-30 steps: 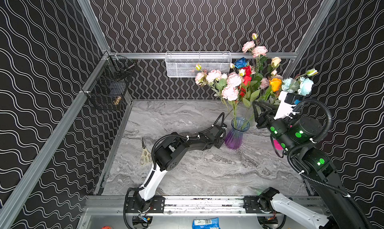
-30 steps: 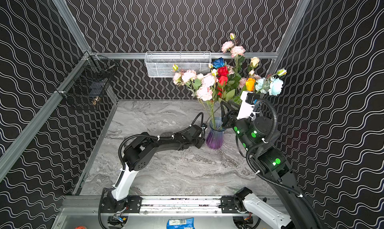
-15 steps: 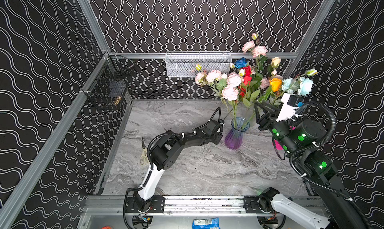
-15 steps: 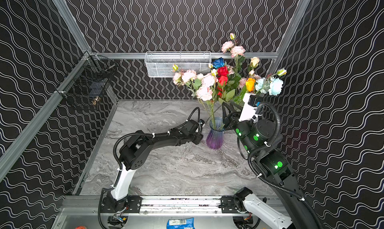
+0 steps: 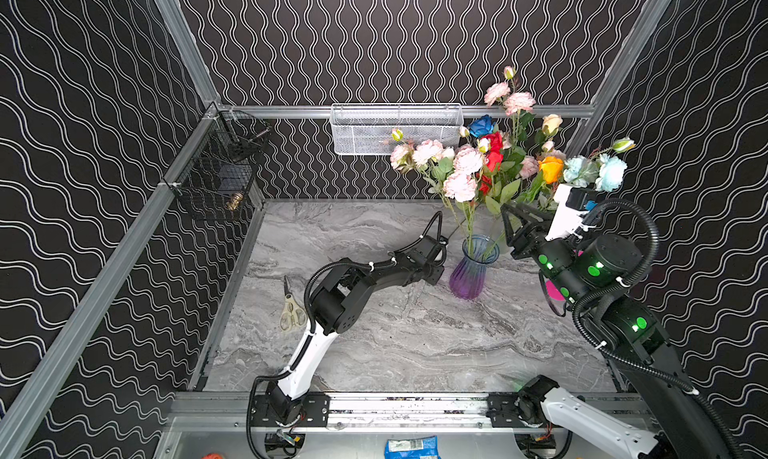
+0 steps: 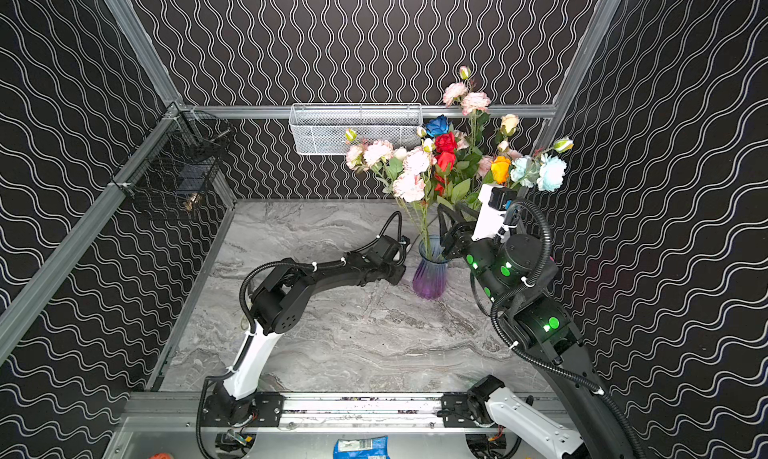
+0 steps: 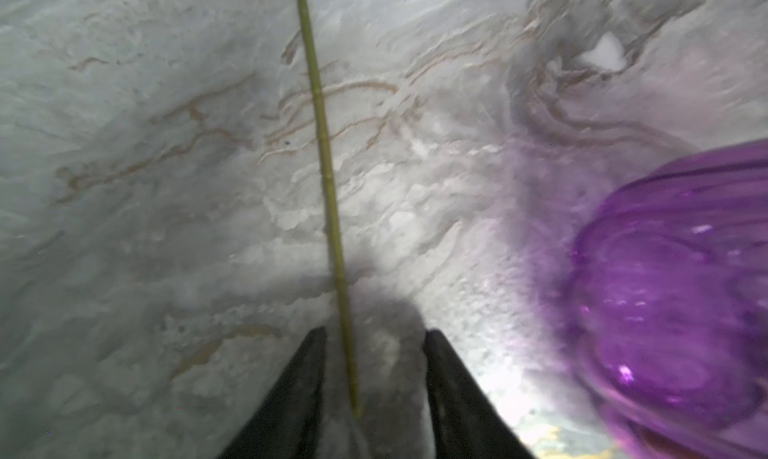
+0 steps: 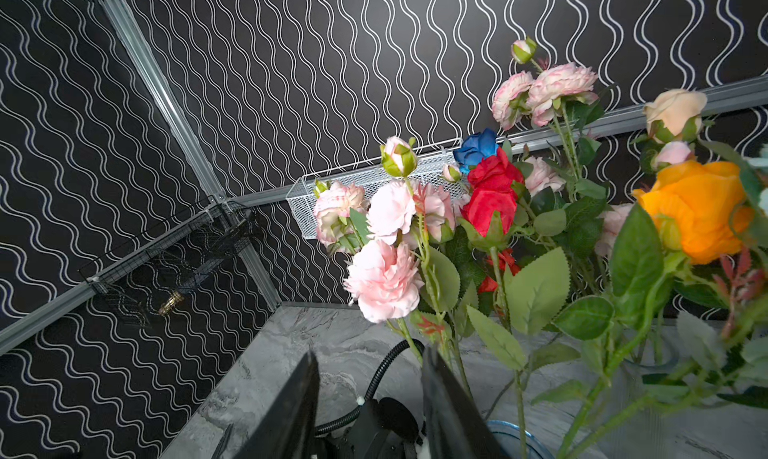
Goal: Arrange the flowers into the vase
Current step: 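Reach the left gripper to the white rose stem beside the vase, then grasp the white rose stem with the left gripper and lift it upright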
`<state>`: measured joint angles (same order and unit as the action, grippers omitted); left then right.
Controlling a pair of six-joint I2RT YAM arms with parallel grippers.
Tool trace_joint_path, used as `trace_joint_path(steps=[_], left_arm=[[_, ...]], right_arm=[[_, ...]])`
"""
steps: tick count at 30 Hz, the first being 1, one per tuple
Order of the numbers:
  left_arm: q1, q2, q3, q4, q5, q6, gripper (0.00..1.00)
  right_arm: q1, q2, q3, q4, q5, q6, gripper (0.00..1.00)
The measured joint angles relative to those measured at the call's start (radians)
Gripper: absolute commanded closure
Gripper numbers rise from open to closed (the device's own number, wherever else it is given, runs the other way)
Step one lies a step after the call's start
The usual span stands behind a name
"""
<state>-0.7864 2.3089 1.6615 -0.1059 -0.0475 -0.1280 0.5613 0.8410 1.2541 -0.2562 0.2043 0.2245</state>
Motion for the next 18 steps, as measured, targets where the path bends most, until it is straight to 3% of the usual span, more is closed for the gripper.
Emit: trace_joint_path(steps=[10,18], left_arm=[[0.012,0.054,0.076,-0.014,-0.036,-0.012,0.99],[0.055,-0.037,-0.068,0.006,-0.055,-0.057,1.00]], right_arm=[[0.000,-0.019,-0.004,0.000,-0.003,0.003,0.57],[0.000,-0.029,-0.004,0.000,-0.004,0.003,0.57]])
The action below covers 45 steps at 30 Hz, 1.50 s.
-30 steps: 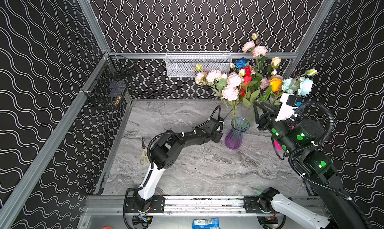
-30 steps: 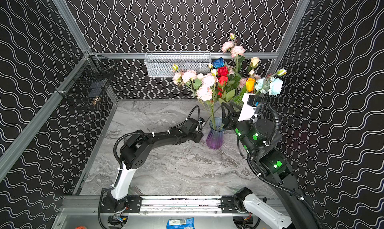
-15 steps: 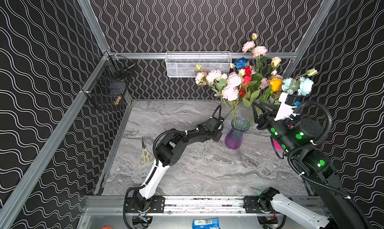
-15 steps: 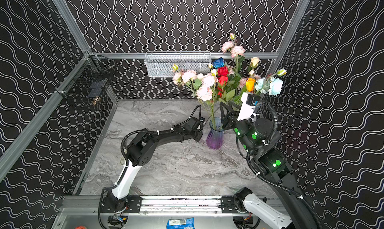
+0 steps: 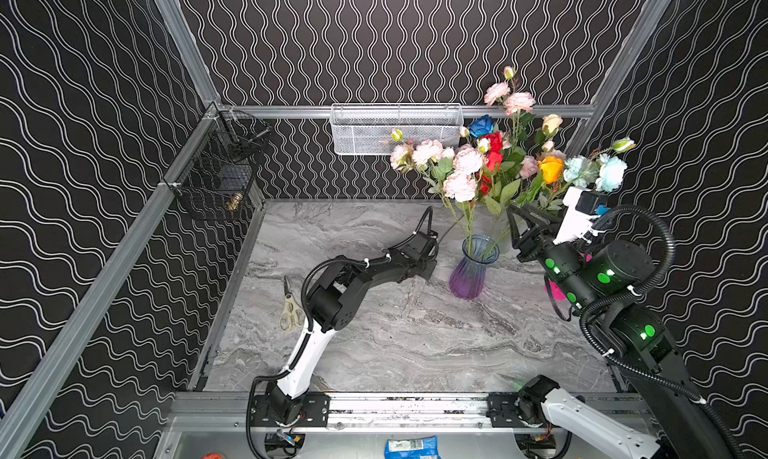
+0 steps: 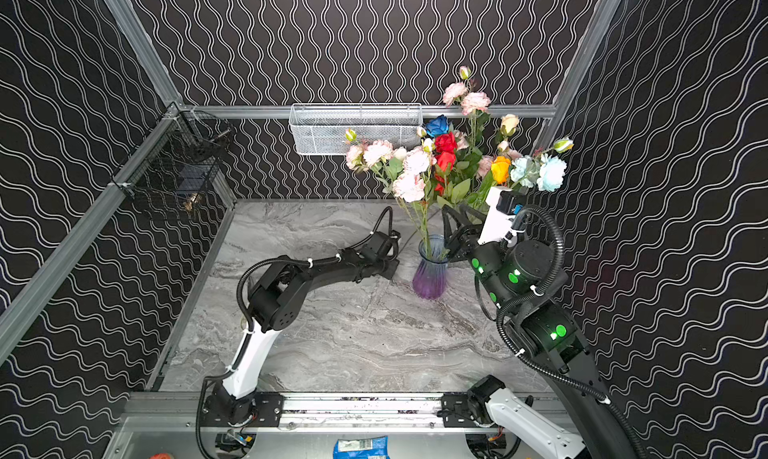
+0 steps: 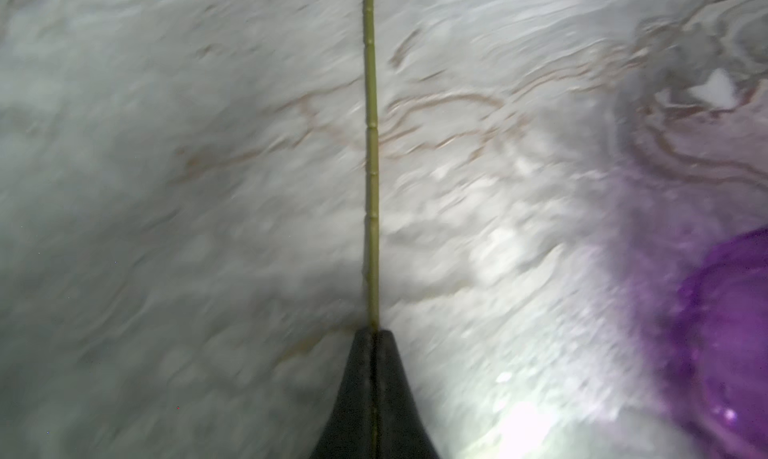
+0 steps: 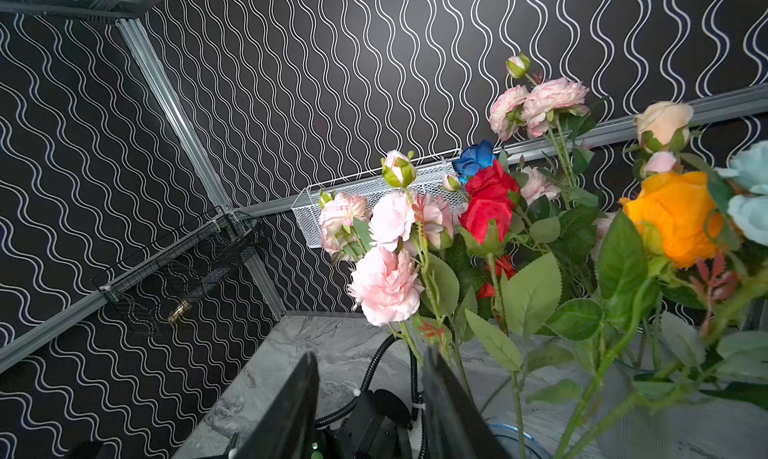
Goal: Arrange the flowers into the vase
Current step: 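Grasp the white rose stem with the left gripper and lift it upright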
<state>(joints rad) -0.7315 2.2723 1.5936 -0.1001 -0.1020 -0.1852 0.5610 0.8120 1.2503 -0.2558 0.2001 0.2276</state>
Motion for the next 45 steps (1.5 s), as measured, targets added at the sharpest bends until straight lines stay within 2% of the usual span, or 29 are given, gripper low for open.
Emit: trace_joint_path(steps=[4,8,15,17,20,22,26,28,30,35,37,41,45], left_arm=[[0.023,-0.097,-0.133,-0.010,-0.026,-0.033,1.00],[0.039,-0.254,-0.343,-0.034,-0.050,-0.086,1.00],[0.047,-0.691,-0.809,-0.115,-0.027,-0.253,0.98],[0.036,-0.830,-0.910,-0.151,-0.005,-0.303,0.87],[0.017,-1.034,-1.001,-0.222,0.029,-0.367,0.75],[0.001,-1.163,-1.017,-0.274,0.040,-0.393,0.58],[-0.004,-1.307,-0.982,-0.350,0.042,-0.412,0.45],[0.002,-1.292,-0.925,-0.372,-0.004,-0.396,0.39],[0.036,-1.213,-0.856,-0.374,-0.034,-0.363,0.40],[0.127,-0.871,-0.637,-0.331,-0.100,-0.297,0.38],[0.154,-0.723,-0.547,-0.290,-0.108,-0.274,0.41],[0.238,-0.443,-0.378,-0.229,-0.099,-0.231,0.45],[0.253,-0.224,-0.186,-0.215,-0.066,-0.179,0.45]], right_arm=[[0.000,-0.004,-0.002,0.000,-0.004,0.000,0.57],[0.000,-0.005,-0.002,0.000,-0.016,0.000,0.57],[0.000,-0.010,-0.014,0.031,-0.056,0.019,0.57],[0.000,-0.010,-0.019,0.039,-0.069,0.024,0.57],[0.001,-0.011,-0.029,0.048,-0.084,0.031,0.57],[0.001,-0.014,-0.037,0.055,-0.089,0.043,0.57],[0.001,-0.017,-0.046,0.062,-0.098,0.053,0.57],[0.001,-0.017,-0.050,0.068,-0.102,0.059,0.57],[0.001,-0.017,-0.055,0.071,-0.105,0.069,0.57],[0.001,-0.004,-0.058,0.073,-0.110,0.076,0.56],[0.001,-0.001,-0.058,0.071,-0.113,0.078,0.56],[0.002,-0.005,-0.054,0.065,-0.127,0.079,0.56],[0.003,-0.005,-0.050,0.056,-0.132,0.079,0.56]])
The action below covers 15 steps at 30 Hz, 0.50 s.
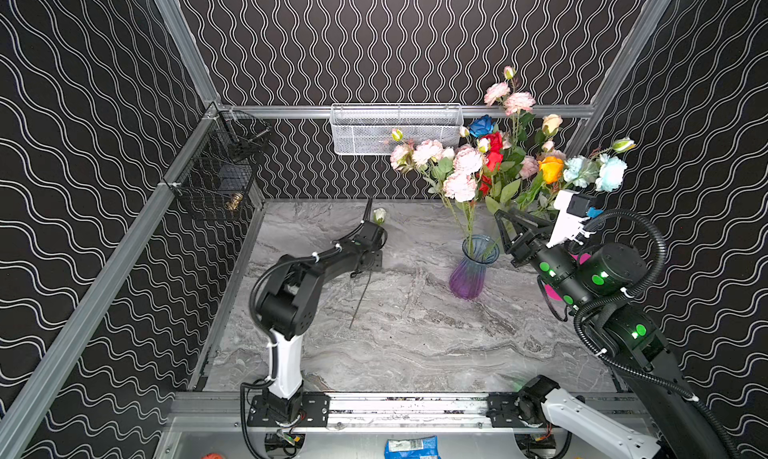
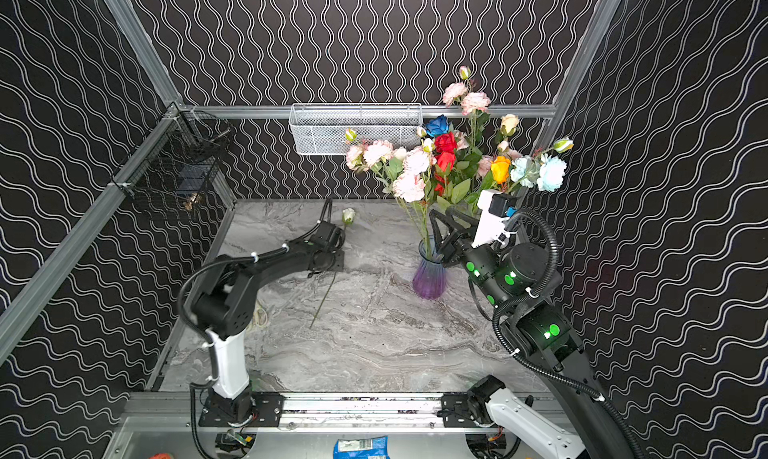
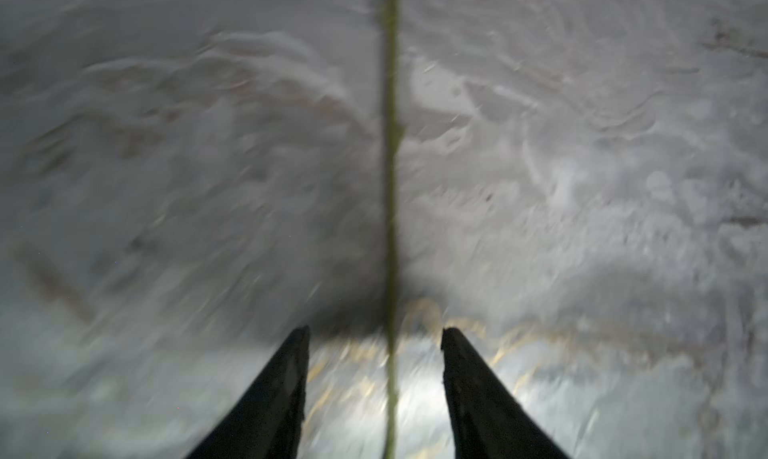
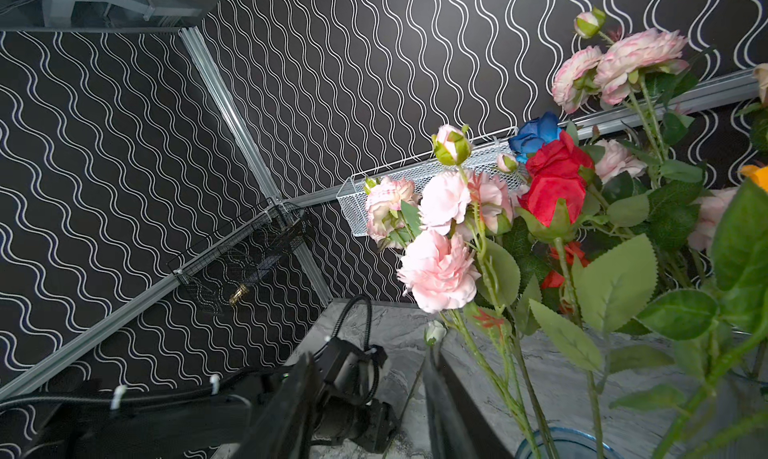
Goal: Arrange the flowers into the vase
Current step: 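Grasp the white rose stem with the left gripper and lift it upright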
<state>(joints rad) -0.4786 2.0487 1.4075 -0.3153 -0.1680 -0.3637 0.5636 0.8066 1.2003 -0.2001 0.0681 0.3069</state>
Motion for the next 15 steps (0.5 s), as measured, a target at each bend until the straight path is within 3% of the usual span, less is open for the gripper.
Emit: trace_joint_path(steps=[9,15], left_arm=[[0.061,0.201,0.243,0.009,0.031,0.058,0.52],[0.087,0.273,0.341,0.019,0.047,0.090,0.82]], right_arm=[[0.000,0.032,0.006,-0.034,-0.029,0.000,0.56],[0.000,0.031,0.018,-0.042,-0.030,0.008,0.56]])
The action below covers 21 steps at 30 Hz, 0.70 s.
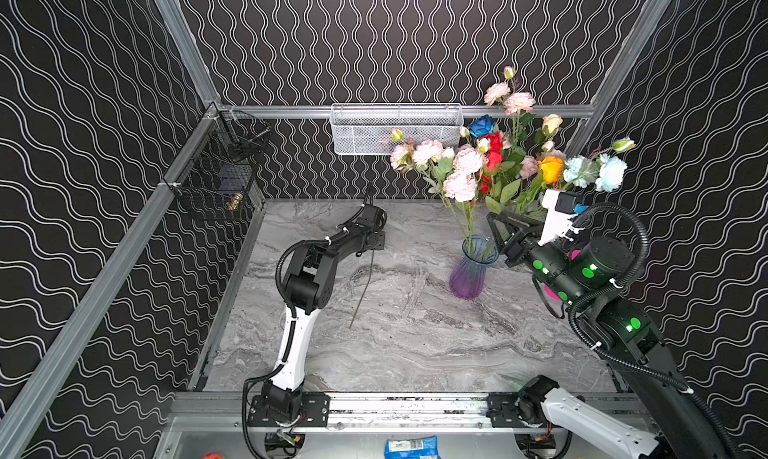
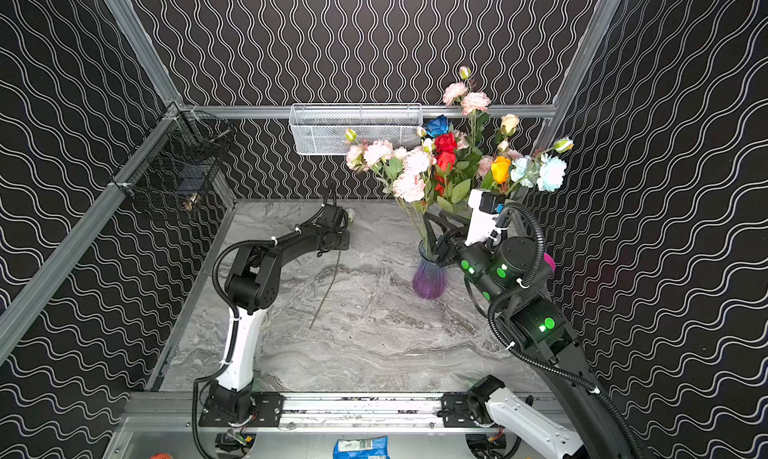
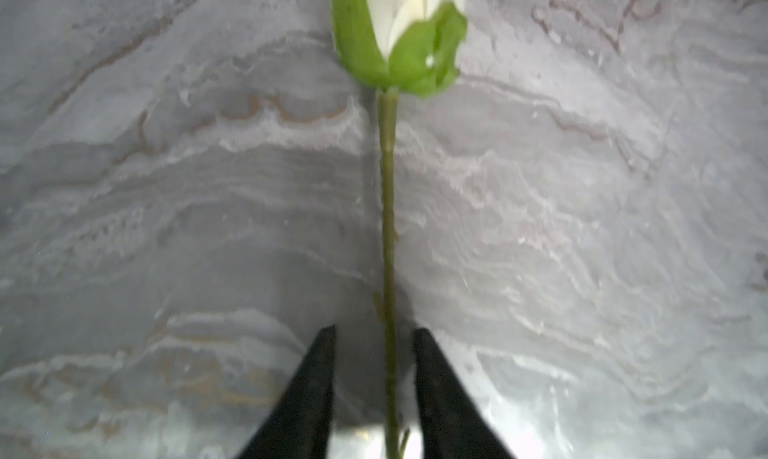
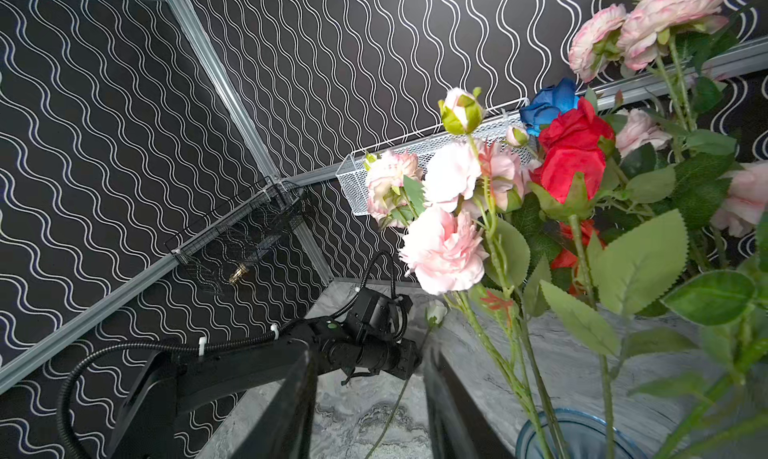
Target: Arrange the flowers into the vase
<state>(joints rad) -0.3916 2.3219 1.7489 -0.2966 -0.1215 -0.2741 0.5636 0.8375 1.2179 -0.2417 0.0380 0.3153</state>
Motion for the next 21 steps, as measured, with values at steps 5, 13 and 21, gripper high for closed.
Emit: trace_joint_path(steps=[5,13,21], left_arm=[[0.008,-0.069,-0.108,0.028,0.012,-0.001,1.00],[0.008,-0.534,-0.489,0.113,-0.006,-0.042,1.00],[0.011,-0.885,-0.705,0.232,0.018,-0.109,1.00]], right_arm=[[0.000,-0.009,0.002,-0.006,-0.001,0.011,0.56],[0.002,0.032,0.013,-0.007,0.002,0.016,0.56],[0.034,0.090,0.043,0.006,-0.023,0.020,0.57]])
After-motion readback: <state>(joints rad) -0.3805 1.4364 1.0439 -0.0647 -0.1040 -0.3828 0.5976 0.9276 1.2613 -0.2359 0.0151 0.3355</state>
